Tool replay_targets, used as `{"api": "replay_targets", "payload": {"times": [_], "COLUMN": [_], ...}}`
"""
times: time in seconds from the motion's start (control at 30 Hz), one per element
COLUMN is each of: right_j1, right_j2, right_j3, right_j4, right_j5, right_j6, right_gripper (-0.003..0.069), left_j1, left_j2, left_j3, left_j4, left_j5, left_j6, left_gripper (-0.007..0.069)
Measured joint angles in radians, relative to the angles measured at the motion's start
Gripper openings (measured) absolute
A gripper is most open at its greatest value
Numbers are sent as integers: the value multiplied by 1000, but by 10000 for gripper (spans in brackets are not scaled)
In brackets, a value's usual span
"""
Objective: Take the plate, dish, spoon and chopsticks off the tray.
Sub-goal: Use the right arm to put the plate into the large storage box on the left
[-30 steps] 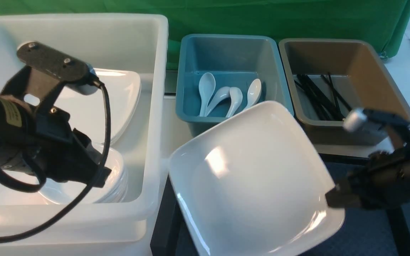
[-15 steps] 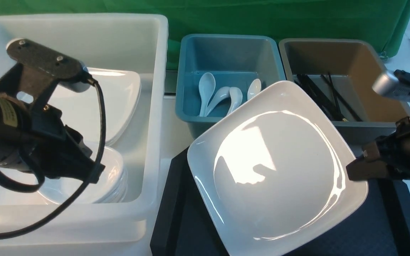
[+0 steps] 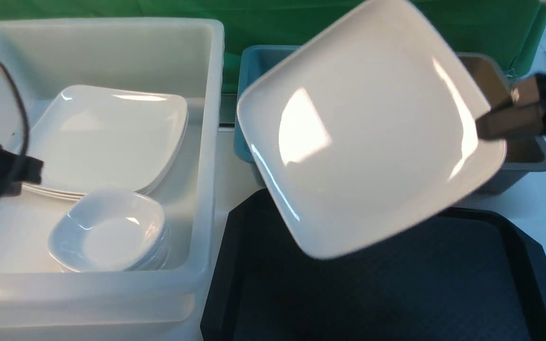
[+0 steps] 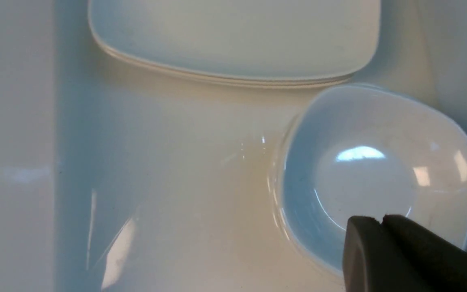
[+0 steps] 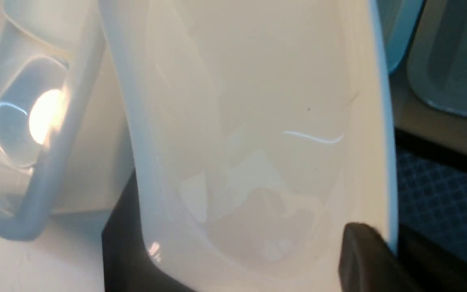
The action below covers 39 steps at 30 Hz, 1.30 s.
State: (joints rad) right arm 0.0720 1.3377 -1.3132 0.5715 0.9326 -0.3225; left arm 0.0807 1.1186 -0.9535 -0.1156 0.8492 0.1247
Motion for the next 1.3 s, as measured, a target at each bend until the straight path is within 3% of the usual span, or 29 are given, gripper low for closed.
{"api": "replay_targets", "payload": {"times": [0.27,0.33,0.5,0.83,1.3], "right_j1": [1,29,142,415,596], "right_j2": [96,153,249,475,748], "right_j3": [-145,-169,-195,-342,-500], "right_j4": [150,255,344,376,386], "right_j5": [-49,-96,-250,-598,-760], "right_j6": [49,43,45,118,252], "right_gripper": [55,55,55,55,55], "left_j1": [61,61,61,61,61], "left_j2": [0,0,0,-3,-25], "left_j3": [0,0,0,0,0], "left_j4": [-74,-88,-120,-143,-128], "left_j5": [-36,-37,-43,-126,-166], "left_j6": [36,37,37,13,10], "left_gripper": [13,13,13,13,13]}}
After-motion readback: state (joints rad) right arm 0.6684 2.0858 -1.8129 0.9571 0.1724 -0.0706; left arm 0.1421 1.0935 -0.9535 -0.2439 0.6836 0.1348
